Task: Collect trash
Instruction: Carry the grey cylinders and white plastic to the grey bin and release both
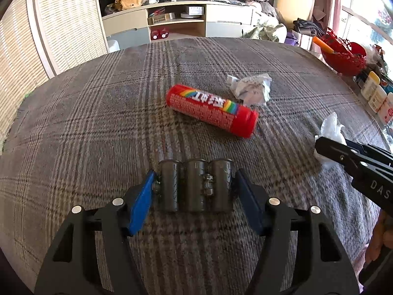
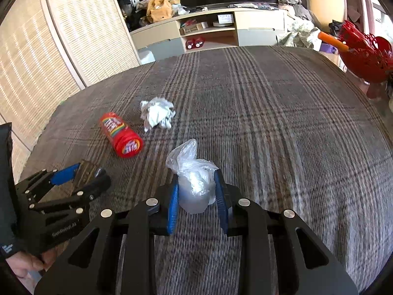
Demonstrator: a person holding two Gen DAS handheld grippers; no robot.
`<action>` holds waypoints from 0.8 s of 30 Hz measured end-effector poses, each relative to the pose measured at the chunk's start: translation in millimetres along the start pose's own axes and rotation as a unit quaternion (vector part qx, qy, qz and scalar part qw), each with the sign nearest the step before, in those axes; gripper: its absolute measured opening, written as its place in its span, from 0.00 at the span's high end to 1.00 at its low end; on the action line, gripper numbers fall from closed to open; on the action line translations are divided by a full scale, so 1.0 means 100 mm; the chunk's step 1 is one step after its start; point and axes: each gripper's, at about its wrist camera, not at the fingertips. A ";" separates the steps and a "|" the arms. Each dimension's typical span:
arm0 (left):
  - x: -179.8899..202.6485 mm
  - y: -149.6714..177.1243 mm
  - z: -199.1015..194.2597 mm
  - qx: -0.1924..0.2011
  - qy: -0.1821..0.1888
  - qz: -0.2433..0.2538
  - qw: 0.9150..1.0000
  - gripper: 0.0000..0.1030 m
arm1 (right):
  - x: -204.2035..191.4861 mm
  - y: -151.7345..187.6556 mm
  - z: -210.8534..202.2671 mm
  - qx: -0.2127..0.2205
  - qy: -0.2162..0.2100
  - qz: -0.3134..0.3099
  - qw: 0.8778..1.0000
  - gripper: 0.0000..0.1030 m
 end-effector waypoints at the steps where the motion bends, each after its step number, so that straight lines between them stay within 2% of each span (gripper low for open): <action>1: 0.02 0.03 -0.03 -0.001 0.000 0.003 1.000 0.40 | -0.01 0.04 -0.02 -0.002 0.000 0.000 1.000 0.73; 9: 0.11 0.44 -0.38 -0.014 -0.003 0.016 1.000 0.40 | -0.09 0.43 -0.34 -0.013 -0.025 0.016 0.999 0.76; 19: 0.12 0.94 -1.06 -0.012 -0.002 -0.025 1.000 0.40 | -0.19 0.91 -0.95 0.000 -0.025 0.023 0.999 0.77; 24: 0.20 1.23 -1.40 -0.001 -0.003 -0.029 1.000 0.40 | -0.24 1.12 -1.26 0.012 -0.022 0.027 0.999 0.77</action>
Point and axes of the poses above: each gripper's, at about its wrist camera, not at the fingertips, and z roughly the way its jaws point, x to its right, y to its underside, and after that the axes turned 1 degree about -z, right-handed
